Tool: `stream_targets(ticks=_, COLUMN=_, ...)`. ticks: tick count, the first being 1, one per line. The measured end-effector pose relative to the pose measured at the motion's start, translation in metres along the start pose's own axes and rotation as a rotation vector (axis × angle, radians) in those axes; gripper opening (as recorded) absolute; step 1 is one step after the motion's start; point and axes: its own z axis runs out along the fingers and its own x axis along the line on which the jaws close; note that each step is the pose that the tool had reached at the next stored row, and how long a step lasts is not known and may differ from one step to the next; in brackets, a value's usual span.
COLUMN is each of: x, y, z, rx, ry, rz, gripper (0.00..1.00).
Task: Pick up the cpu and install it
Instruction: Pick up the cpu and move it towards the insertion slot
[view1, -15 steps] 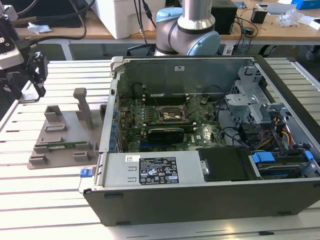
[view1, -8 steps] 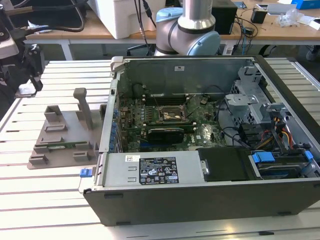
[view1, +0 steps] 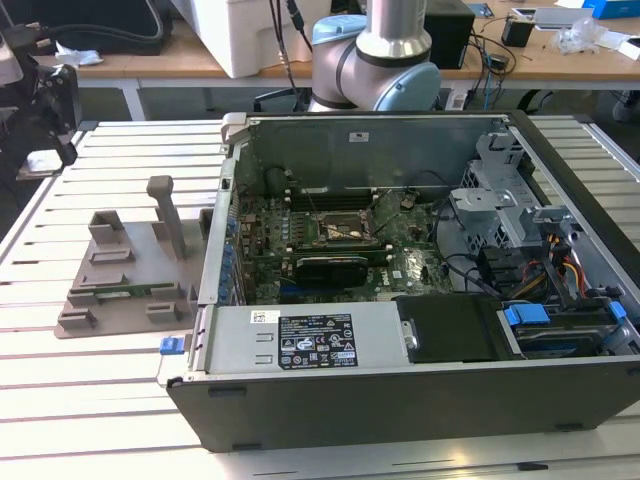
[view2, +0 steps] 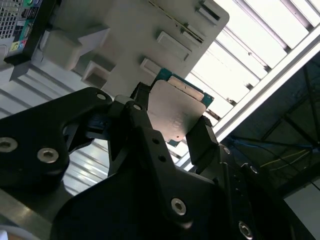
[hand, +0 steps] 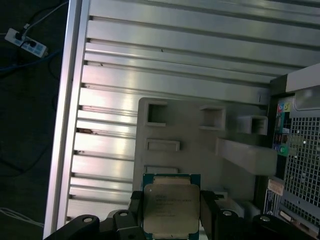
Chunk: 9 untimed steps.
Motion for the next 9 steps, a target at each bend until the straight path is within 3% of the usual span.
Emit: stream_targets(ticks=9, x=-0.0005, y=-0.0001, z=-0.0162, rx=-0.0001, ry=0.0000, rz=0.000, gripper=0.55)
